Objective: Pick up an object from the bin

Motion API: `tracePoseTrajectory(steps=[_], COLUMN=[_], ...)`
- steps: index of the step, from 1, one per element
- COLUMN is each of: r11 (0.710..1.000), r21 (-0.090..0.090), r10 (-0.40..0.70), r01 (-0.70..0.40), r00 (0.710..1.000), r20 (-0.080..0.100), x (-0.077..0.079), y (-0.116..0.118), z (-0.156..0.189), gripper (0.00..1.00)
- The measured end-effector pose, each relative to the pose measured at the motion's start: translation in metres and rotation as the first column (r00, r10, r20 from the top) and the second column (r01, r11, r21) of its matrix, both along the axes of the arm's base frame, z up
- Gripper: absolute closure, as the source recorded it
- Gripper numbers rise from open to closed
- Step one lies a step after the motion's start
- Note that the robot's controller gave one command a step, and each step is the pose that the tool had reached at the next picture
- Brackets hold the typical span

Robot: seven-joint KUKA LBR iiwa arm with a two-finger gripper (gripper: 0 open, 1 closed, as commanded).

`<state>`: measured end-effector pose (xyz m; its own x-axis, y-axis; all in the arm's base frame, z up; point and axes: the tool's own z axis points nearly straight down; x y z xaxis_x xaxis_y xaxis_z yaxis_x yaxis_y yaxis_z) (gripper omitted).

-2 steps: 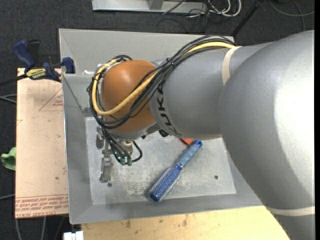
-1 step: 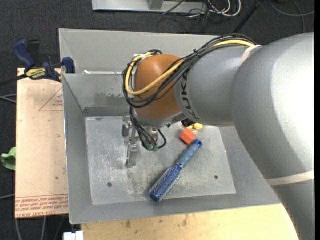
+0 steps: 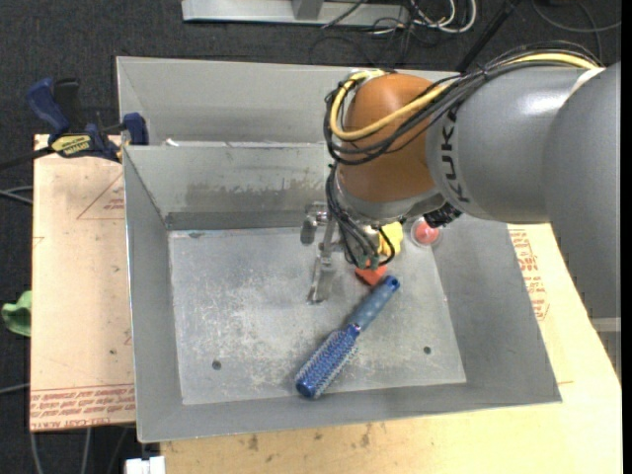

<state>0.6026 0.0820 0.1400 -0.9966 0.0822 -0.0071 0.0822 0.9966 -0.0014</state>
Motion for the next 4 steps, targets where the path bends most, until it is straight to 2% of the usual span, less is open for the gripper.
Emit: tracePoseTrajectory(steps=[1, 2, 3, 4], r11=[0.974, 0.871, 0.871, 0.870], r21=[0.002, 0.003, 0.004, -0.002], r10=[0.225, 0.492, 0.491, 0.493], r01=[-0.225, -0.492, -0.491, -0.493], r00=[0.974, 0.871, 0.871, 0.870], r20=[-0.008, -0.004, -0.007, 0.003], x=[-0.068, -0.101, -0.102, -0.080], y=[-0.028, -0.030, -0.030, -0.027], z=[0.016, -0.070, -0.071, 0.131], gripper=[0.00, 0.00, 1.00, 1.00])
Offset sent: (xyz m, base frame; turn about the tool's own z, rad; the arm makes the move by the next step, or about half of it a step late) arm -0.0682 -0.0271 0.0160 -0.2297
